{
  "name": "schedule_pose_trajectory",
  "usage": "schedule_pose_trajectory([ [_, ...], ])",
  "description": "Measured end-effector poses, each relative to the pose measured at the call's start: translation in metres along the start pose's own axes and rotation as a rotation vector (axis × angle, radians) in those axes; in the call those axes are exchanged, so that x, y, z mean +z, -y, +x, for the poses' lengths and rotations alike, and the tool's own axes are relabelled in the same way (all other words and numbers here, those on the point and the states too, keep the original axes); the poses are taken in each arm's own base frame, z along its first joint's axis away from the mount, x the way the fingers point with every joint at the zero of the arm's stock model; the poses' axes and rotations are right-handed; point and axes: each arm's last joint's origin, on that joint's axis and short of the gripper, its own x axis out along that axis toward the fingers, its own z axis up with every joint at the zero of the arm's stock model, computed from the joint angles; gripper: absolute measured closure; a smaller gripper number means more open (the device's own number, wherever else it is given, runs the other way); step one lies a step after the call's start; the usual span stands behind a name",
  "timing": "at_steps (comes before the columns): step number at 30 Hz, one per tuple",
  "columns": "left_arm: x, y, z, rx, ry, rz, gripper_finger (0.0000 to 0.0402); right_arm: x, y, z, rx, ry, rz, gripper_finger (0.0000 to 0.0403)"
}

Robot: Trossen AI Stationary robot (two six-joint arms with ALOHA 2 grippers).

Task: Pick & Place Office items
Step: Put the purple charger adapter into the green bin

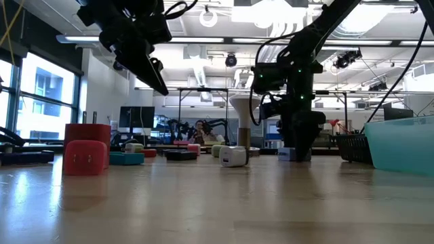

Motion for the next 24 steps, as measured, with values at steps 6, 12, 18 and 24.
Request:
schedule_pose_trajectory([
  [6,0.0009,-0.0002,0.0,0.001,0.009,0.001,0.0168,0.0012,0.0004,0.0001,-0.003,0.014,0.06,0.0027],
  [12,0.0009,-0.0001,0.0,0.001,0.009,0.006,0.0168,0.002,0.0008,0.0001,-0.018,0.019,0.103,0.0027],
  [18,0.001,-0.0001,-0.0001,0.001,0.009,0.006,0.0168,0.0023,0.001,0.0002,-0.028,0.022,0.105,0.0027],
  [24,0.0009,-0.0001,-0.0001,0.001,0.009,0.006,0.0168,0.0032,0.0014,0.0001,-0.031,0.032,0.173,0.0027],
])
